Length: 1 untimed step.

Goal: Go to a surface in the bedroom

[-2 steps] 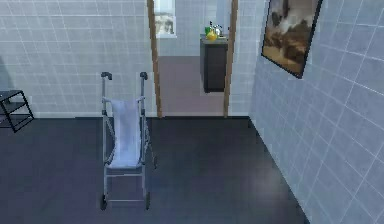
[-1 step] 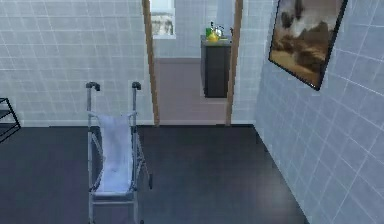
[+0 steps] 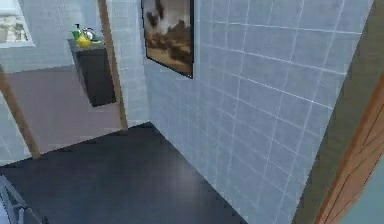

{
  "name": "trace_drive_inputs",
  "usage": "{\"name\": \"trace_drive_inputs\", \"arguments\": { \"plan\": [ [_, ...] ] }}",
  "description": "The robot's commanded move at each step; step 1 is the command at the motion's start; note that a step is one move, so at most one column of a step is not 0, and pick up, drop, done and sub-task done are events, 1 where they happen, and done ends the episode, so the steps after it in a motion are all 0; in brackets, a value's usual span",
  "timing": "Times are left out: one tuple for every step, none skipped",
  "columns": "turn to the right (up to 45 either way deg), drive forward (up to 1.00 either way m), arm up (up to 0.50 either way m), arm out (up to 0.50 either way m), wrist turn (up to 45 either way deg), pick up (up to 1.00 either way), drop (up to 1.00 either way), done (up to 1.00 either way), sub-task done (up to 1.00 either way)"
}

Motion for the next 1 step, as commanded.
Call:
{"name": "trace_drive_inputs", "arguments": {
  "plan": [
    [0.0, 0.20, 0.00, 0.00, 0.0, 0.00, 0.00, 0.00, 0.00]
  ]
}}
